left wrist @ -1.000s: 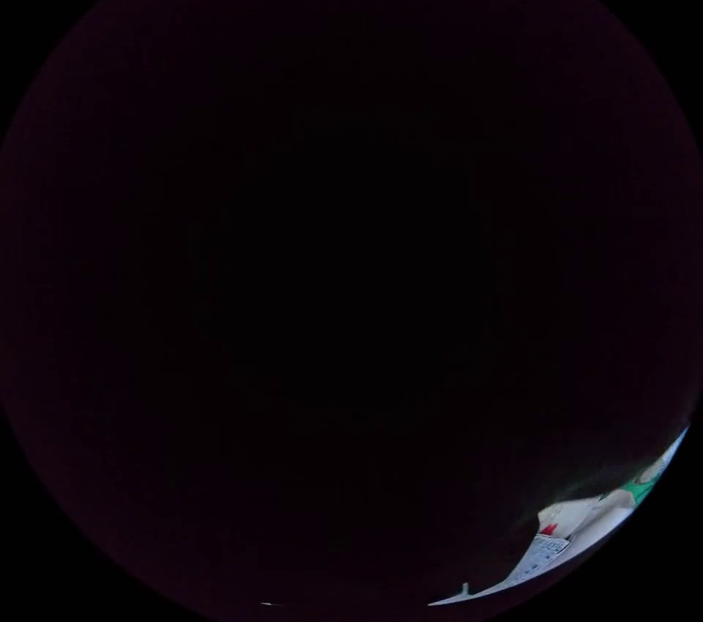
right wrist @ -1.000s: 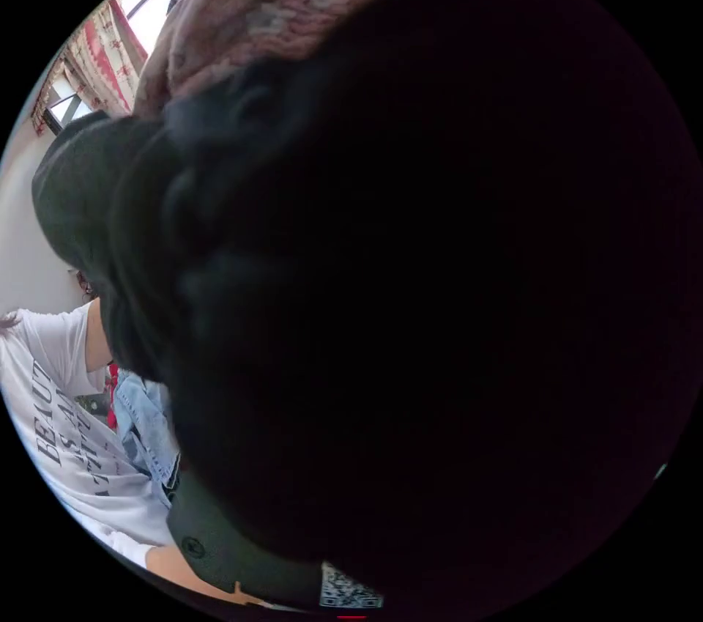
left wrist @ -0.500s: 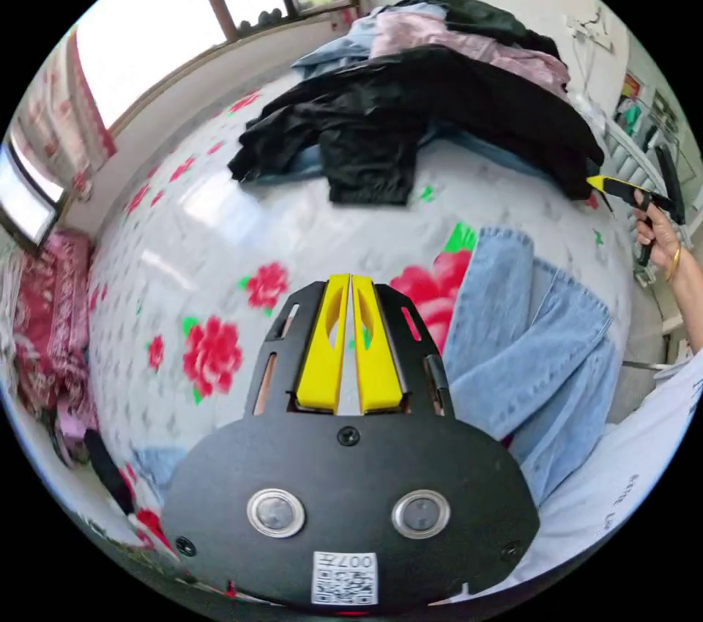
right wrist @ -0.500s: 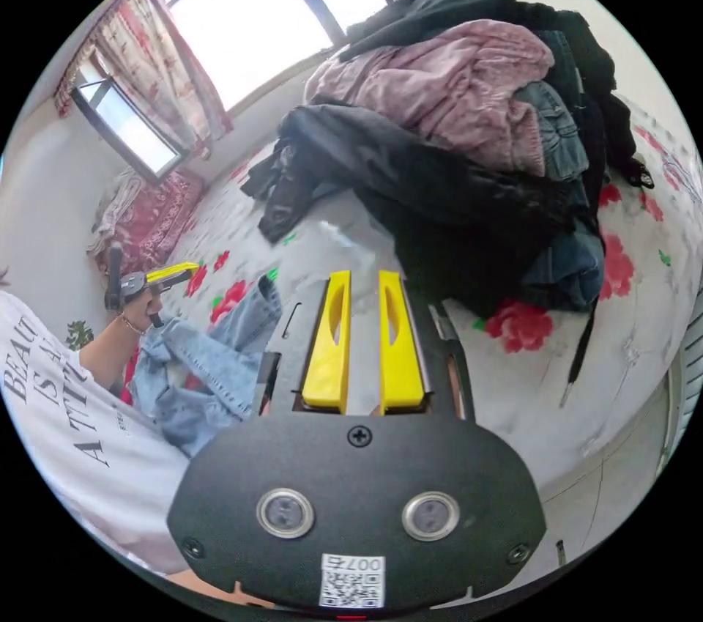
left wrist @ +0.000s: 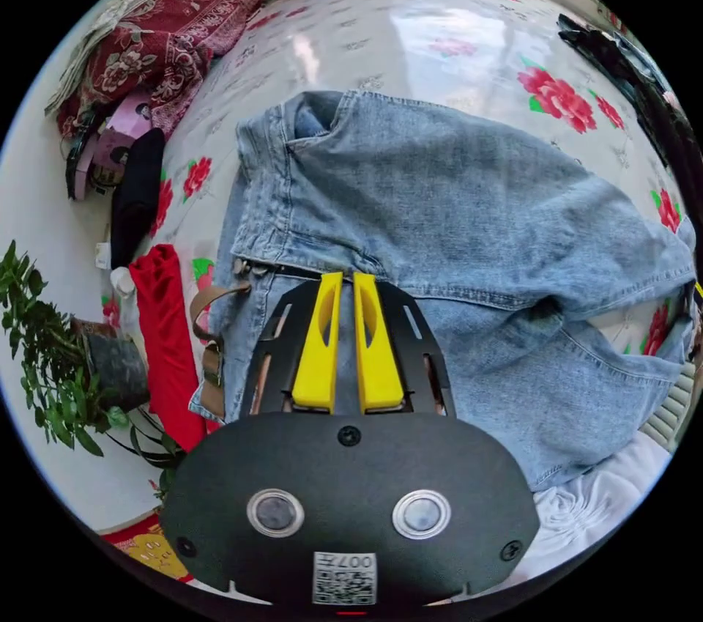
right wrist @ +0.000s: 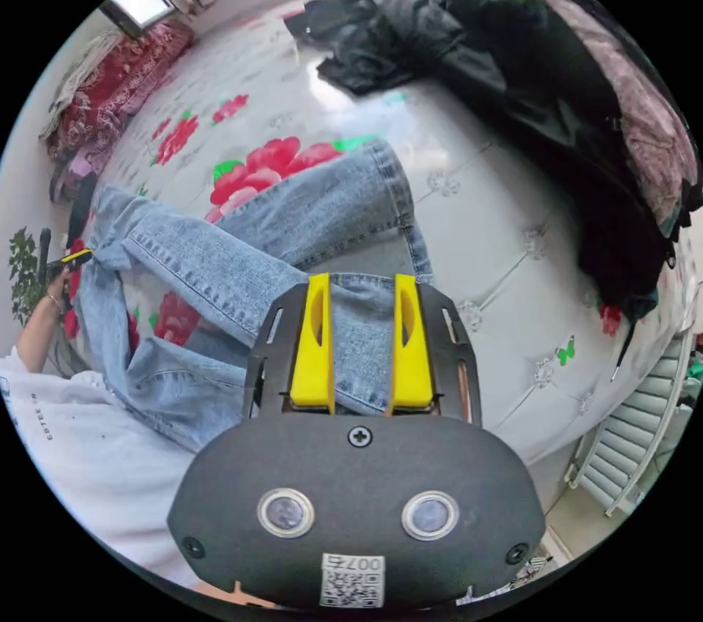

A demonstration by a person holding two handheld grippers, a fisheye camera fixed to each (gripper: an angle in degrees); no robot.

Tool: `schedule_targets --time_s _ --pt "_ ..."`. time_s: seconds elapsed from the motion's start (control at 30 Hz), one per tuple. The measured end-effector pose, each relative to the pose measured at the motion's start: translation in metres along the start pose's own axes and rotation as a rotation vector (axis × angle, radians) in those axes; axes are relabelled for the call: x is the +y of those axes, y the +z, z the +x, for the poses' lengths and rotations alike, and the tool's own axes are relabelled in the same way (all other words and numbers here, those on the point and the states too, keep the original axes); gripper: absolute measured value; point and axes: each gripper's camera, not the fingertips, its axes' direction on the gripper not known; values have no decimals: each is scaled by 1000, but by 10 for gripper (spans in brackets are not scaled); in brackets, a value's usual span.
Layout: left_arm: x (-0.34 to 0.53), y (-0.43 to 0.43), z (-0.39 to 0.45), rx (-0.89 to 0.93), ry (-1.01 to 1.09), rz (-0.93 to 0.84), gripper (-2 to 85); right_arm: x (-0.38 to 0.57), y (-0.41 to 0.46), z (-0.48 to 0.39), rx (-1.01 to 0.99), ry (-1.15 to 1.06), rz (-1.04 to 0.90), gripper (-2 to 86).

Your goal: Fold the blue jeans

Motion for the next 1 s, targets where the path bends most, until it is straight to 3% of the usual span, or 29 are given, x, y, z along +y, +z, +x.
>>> schedule_targets --time_s 0.2,0.33,0.47,0.57,0.63,0.7,0.87,1.0 --pt "5 -3 38 -86 166 112 -9 -8 4 -8 -17 150 -54 6" --pt "15 -15 47 -88 153 120 -9 -18 -102 -20 29 104 349 0" --pt "42 -35 35 -48 54 171 -9 -19 -179 -49 200 20 595 0" --pt "55 -46 25 97 -21 238 -5 -36 -159 -43 266 74 494 5" --pt "42 -50 19 169 -73 276 5 -50 -98 -14 241 198 221 10" --pt "17 -52 19 208 -49 296 47 -50 -63 0 158 223 83 21" --pt "-90 -46 41 256 139 234 106 -65 -54 -1 179 177 109 57" --pt "-185 -21 79 231 172 115 129 -100 -27 9 246 120 -7 77"
